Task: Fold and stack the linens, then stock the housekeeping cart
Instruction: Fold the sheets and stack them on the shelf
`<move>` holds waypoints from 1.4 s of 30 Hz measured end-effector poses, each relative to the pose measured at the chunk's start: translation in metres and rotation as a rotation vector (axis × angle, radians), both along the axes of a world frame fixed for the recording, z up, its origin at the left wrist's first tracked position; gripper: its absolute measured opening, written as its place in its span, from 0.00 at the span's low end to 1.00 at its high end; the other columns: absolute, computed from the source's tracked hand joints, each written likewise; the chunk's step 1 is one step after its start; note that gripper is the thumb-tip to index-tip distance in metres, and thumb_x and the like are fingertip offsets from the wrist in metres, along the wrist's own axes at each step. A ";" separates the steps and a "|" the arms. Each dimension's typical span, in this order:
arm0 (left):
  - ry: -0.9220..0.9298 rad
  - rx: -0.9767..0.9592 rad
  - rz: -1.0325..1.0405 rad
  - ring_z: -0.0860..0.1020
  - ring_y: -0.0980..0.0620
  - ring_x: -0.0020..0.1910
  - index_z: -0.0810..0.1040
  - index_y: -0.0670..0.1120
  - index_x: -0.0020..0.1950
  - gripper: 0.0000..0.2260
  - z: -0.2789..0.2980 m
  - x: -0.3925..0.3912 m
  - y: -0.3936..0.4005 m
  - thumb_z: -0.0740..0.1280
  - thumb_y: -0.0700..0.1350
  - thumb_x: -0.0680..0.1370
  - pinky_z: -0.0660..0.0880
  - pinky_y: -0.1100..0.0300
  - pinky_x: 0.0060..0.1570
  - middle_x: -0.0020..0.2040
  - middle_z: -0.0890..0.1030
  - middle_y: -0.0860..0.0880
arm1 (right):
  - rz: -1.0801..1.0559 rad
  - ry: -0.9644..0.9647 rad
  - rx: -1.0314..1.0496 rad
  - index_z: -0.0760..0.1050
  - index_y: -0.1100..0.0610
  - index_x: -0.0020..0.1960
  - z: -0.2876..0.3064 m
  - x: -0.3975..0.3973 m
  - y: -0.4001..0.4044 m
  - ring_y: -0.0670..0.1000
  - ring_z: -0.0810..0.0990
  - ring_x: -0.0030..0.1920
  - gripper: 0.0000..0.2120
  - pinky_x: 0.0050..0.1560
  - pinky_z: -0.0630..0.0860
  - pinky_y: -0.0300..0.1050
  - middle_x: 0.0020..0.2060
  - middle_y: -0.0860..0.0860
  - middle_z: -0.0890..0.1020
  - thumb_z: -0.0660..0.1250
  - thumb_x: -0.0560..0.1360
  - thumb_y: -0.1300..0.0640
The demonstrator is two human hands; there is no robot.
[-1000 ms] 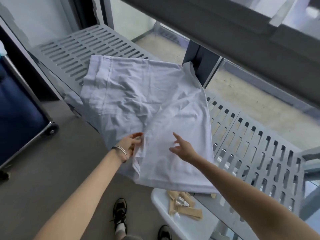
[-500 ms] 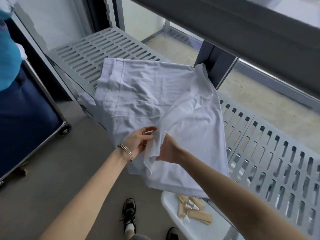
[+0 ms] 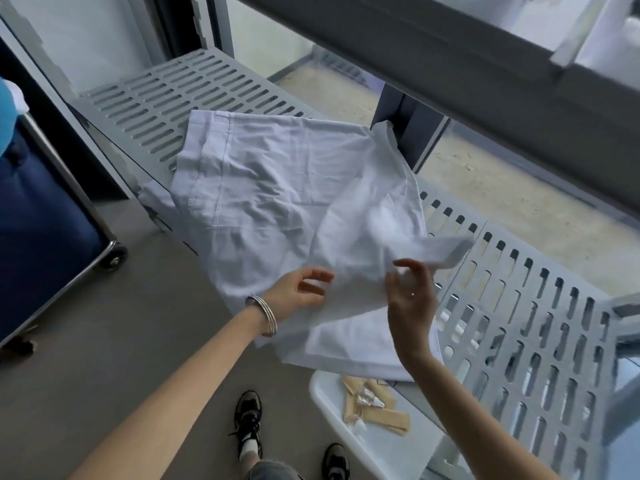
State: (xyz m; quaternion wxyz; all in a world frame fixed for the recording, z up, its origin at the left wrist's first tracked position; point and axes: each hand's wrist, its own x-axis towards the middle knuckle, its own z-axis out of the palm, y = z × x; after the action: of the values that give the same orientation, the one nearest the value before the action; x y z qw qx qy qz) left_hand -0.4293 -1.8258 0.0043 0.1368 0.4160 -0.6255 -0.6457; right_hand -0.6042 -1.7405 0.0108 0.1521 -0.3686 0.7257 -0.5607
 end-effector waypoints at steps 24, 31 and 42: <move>-0.739 -1.133 -0.426 0.83 0.48 0.44 0.81 0.48 0.36 0.06 -0.115 -0.094 0.119 0.65 0.39 0.68 0.75 0.56 0.43 0.42 0.84 0.48 | -0.108 -0.220 0.782 0.76 0.58 0.44 -0.065 -0.111 0.113 0.54 0.78 0.38 0.06 0.42 0.78 0.50 0.41 0.54 0.79 0.67 0.70 0.67; -0.634 -1.278 -0.197 0.72 0.47 0.46 0.70 0.49 0.47 0.13 -0.138 -0.060 0.115 0.67 0.37 0.66 0.70 0.55 0.43 0.49 0.75 0.48 | 0.450 0.782 1.142 0.68 0.54 0.67 -0.065 -0.120 0.109 0.59 0.64 0.68 0.24 0.64 0.67 0.48 0.68 0.58 0.65 0.68 0.73 0.54; -0.809 -1.002 -0.205 0.65 0.37 0.65 0.66 0.50 0.65 0.45 -0.155 -0.056 0.111 0.78 0.43 0.50 0.51 0.39 0.69 0.67 0.65 0.39 | 0.895 1.116 0.961 0.72 0.66 0.62 -0.113 -0.055 0.067 0.68 0.79 0.56 0.54 0.49 0.80 0.59 0.57 0.65 0.78 0.83 0.40 0.47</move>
State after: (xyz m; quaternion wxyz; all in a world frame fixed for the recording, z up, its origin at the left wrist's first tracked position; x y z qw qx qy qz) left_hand -0.4850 -1.7144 -0.1508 0.0057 0.4503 -0.8894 -0.0782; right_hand -0.6596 -1.6732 -0.1022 0.1194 -0.7374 0.6392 0.1830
